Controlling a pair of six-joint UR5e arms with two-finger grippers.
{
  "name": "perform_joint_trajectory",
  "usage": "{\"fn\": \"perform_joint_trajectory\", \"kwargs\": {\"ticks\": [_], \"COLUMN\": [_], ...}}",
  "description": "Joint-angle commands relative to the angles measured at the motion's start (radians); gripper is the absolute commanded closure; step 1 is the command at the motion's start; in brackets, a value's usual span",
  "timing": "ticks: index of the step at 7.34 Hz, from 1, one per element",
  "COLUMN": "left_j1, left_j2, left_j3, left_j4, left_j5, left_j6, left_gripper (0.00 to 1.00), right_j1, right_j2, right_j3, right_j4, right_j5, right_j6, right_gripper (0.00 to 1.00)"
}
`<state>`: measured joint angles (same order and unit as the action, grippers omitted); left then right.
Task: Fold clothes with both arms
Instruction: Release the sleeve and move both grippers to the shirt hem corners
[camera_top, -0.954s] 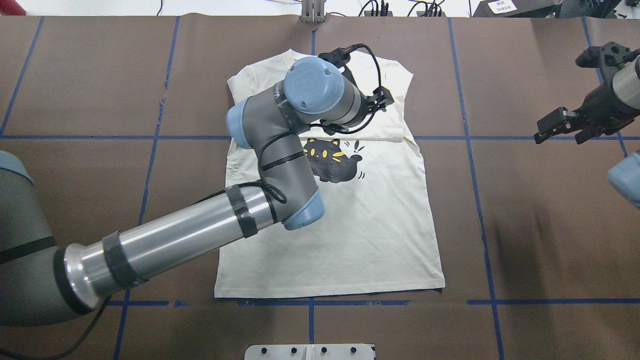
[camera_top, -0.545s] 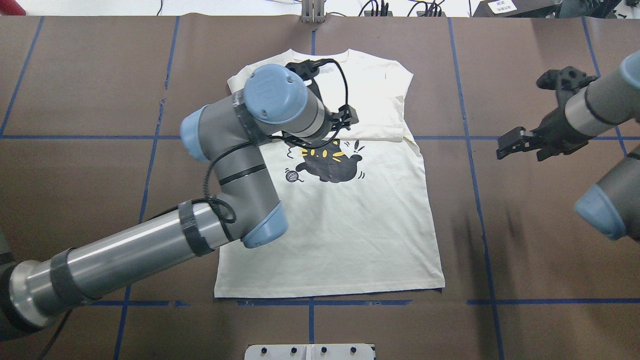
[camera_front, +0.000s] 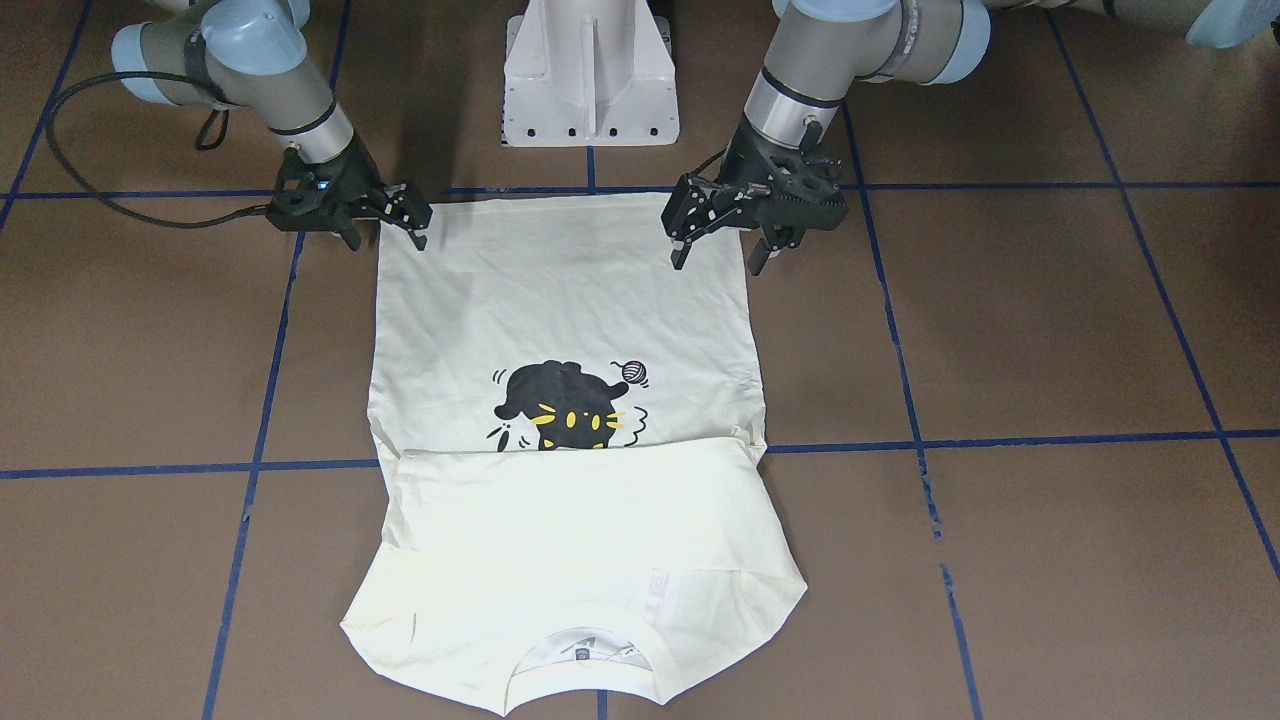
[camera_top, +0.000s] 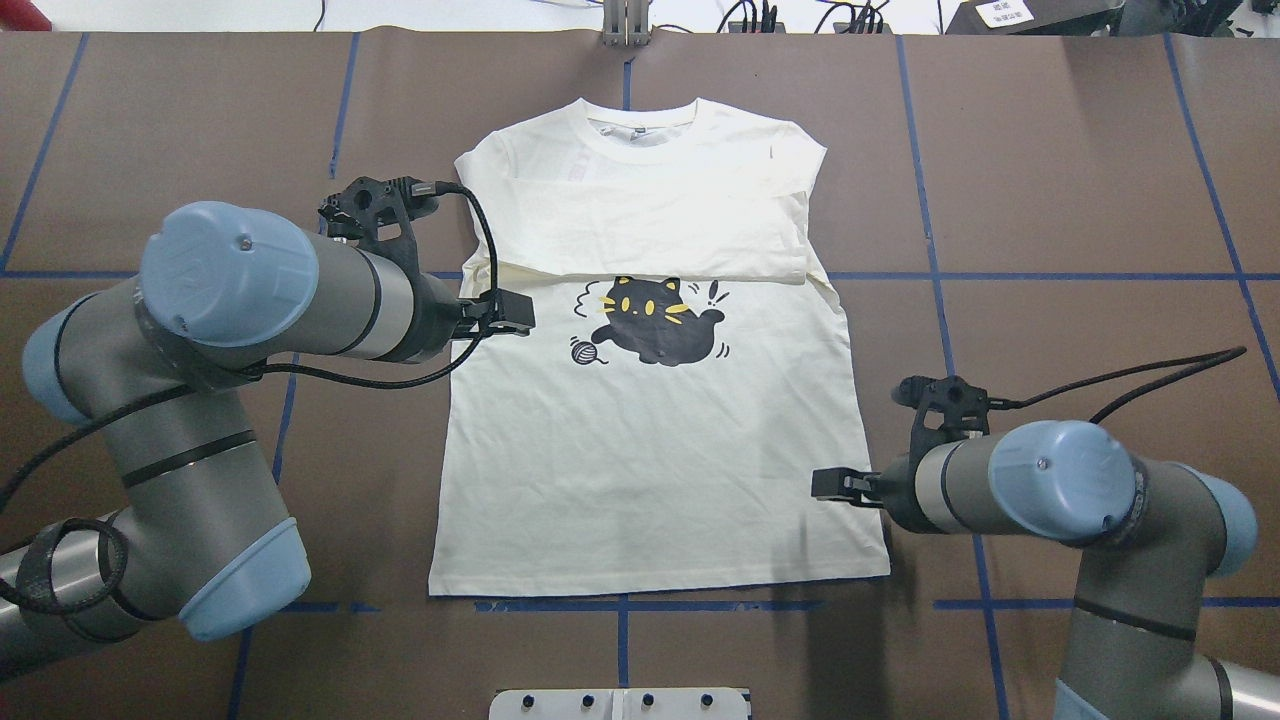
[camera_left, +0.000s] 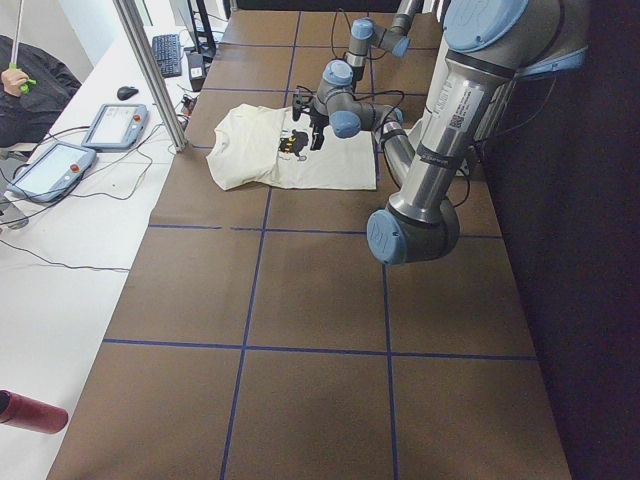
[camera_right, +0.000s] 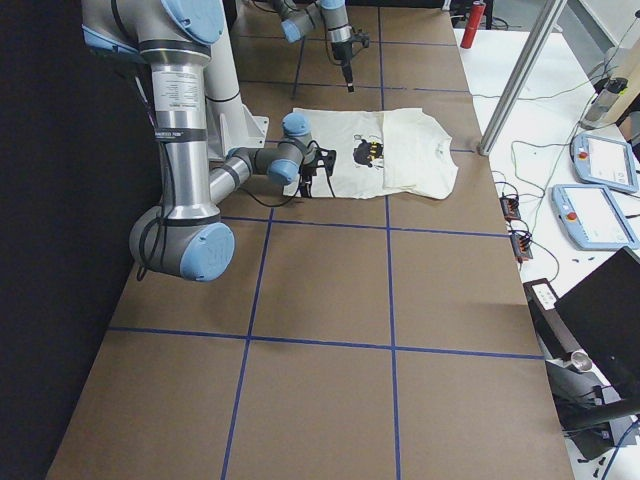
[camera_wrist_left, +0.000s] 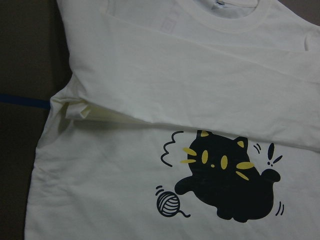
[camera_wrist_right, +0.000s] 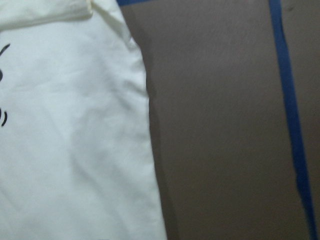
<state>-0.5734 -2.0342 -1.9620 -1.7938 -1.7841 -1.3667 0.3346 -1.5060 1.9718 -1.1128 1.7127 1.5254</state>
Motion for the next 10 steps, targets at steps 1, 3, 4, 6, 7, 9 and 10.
{"fn": "perform_joint_trajectory", "kwargs": {"ticks": [1,3,4,6,7,9,10], "left_j1": [0.004,0.006,0.006,0.006,0.006,0.006,0.004], "left_j2": [0.002,-0.001,-0.003,-0.003,-0.003,-0.003,-0.003], "left_j3": [-0.023,-0.021,-0.023,-0.023,-0.023,-0.023,-0.023], "left_j4": [0.017,0.016,0.014,0.014,0.013,0.013,0.014], "left_j5": [0.0,-0.001,-0.001,-0.008,-0.008,-0.008,-0.006], "left_j6": [0.0,0.001,0.001,0.001,0.001,0.001,0.001], "left_gripper": [0.0,0.0,0.0,0.0,0.0,0.0,0.0], "right_j1": [-0.062,-0.06,-0.062,-0.063,-0.063,-0.062,-0.062], "right_j2": [-0.023,-0.042,-0.049,-0.066,-0.071,-0.071,-0.071], "right_j3": [0.006,0.025,0.027,0.027,0.029,0.038,0.044], "right_j4": [-0.001,-0.008,-0.01,-0.013,-0.012,-0.012,-0.012], "right_j5": [-0.038,-0.032,-0.027,-0.021,-0.01,0.013,0.022], "right_j6": [0.045,0.045,0.044,0.044,0.045,0.044,0.045], "right_gripper": [0.0,0.01,0.05,0.13,0.37,0.83,0.95]}}
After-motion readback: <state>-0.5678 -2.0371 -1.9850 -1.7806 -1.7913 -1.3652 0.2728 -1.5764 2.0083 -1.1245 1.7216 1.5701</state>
